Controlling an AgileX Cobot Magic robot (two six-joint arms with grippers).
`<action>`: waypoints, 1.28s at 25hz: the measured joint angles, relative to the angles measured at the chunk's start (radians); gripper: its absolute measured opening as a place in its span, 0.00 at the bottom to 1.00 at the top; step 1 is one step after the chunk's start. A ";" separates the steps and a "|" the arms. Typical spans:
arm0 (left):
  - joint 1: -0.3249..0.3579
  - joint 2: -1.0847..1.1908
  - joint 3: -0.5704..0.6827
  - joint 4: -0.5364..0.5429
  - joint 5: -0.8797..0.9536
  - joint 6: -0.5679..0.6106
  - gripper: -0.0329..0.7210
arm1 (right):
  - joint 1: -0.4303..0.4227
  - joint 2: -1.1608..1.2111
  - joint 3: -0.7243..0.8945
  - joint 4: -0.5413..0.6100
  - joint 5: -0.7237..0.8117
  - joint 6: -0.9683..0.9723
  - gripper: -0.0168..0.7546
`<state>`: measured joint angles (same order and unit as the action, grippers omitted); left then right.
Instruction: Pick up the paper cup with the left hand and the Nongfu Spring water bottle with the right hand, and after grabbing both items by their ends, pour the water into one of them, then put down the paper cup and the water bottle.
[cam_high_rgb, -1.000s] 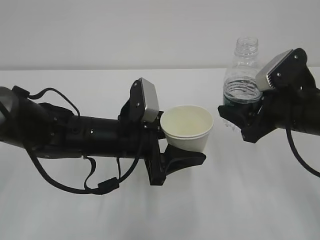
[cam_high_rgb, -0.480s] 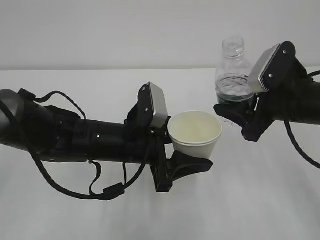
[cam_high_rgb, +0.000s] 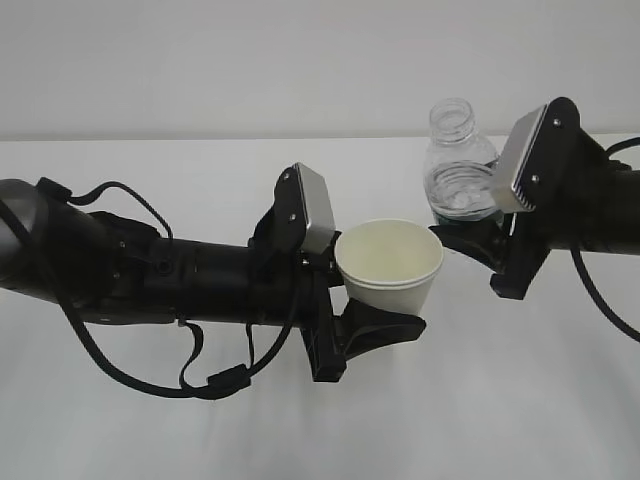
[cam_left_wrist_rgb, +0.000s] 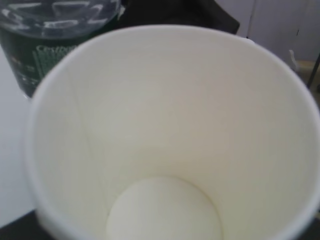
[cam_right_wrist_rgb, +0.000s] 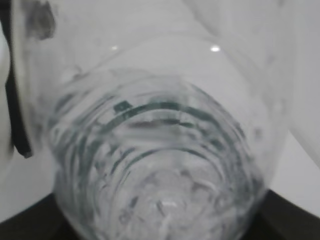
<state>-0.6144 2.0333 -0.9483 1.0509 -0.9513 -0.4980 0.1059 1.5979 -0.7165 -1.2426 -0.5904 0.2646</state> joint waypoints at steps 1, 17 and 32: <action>0.000 0.000 0.000 0.000 0.000 0.000 0.66 | 0.000 0.000 0.000 0.000 0.000 -0.015 0.65; 0.000 0.000 0.000 0.099 -0.022 -0.099 0.66 | 0.000 0.000 0.000 -0.004 0.020 -0.187 0.65; 0.000 0.000 0.000 0.106 -0.027 -0.102 0.66 | 0.000 0.000 0.000 -0.004 0.058 -0.353 0.65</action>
<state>-0.6144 2.0333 -0.9483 1.1567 -0.9786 -0.6003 0.1059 1.5979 -0.7165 -1.2465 -0.5321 -0.0881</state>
